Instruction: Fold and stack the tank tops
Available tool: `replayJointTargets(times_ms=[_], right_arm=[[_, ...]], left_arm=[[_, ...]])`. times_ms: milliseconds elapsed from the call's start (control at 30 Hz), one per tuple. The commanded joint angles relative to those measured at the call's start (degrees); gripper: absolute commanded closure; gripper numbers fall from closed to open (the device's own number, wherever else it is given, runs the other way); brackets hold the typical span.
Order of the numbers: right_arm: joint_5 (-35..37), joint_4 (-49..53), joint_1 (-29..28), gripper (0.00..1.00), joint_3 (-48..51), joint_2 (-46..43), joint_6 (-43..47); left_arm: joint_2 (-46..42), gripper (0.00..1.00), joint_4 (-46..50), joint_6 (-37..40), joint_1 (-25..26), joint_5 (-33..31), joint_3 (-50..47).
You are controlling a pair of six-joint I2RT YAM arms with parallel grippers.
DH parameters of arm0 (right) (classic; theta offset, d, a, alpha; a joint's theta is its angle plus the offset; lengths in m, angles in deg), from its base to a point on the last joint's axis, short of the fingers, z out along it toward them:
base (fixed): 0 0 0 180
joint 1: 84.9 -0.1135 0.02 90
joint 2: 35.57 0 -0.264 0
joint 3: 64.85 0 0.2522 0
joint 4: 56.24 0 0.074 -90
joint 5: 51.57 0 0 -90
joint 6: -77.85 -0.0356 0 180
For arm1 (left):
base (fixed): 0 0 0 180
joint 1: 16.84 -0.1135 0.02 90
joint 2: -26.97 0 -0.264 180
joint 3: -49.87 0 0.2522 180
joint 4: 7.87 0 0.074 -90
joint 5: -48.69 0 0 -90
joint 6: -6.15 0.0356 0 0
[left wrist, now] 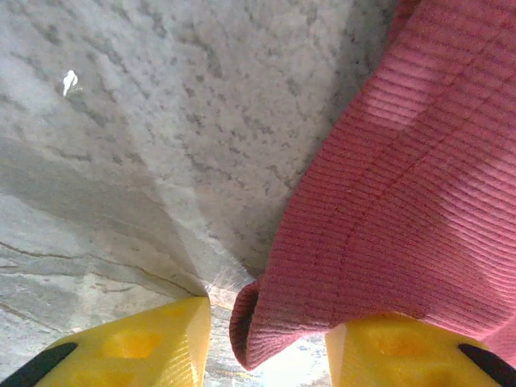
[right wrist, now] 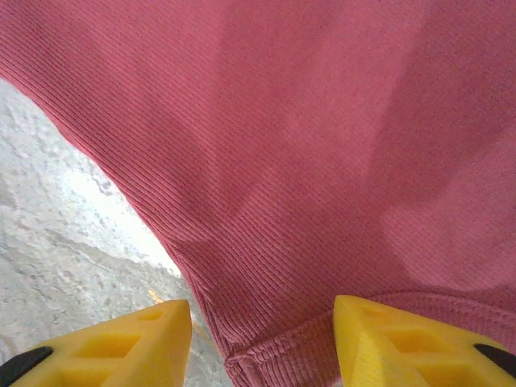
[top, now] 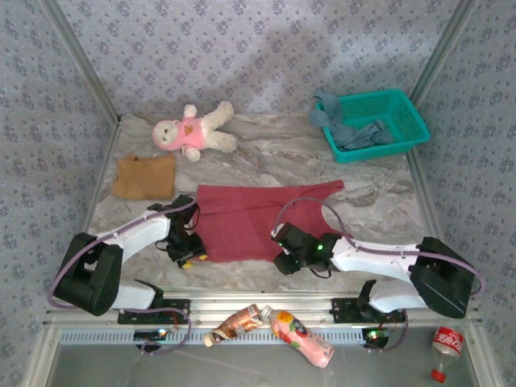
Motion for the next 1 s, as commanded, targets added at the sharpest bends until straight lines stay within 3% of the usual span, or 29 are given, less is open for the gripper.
replayJointTargets(times_ms=[0, 200, 433, 533, 767, 967], right_arm=[[2.7, 2.3, -1.3, 0.5, 0.3, 2.0, -3.3], [4.5, 2.0, -1.4, 0.58, 0.4, 5.0, -4.3], [5.0, 2.5, -1.4, 0.81, -0.8, 4.7, -3.3], [4.5, 2.9, -1.5, 0.86, -0.7, 3.2, -3.2], [1.6, 8.1, -0.4, 0.89, -3.4, -0.4, -2.5], [-5.0, 11.0, 6.1, 0.9, -7.2, -1.6, 1.4]], left_arm=[[0.6, 0.62, -1.0, -0.5, 0.3, 0.2, -0.8], [1.2, 0.73, 1.2, 1.1, 0.3, -2.0, 2.1], [1.3, 0.91, 4.1, 3.0, 0.4, -3.1, 4.9], [0.9, 0.99, 5.6, 4.0, 0.4, -3.8, 6.1], [-0.6, 1.0, 10.5, 4.7, 0.7, -1.9, 8.8], [-1.0, 1.0, 14.4, 6.5, 0.4, -0.7, 12.2]])
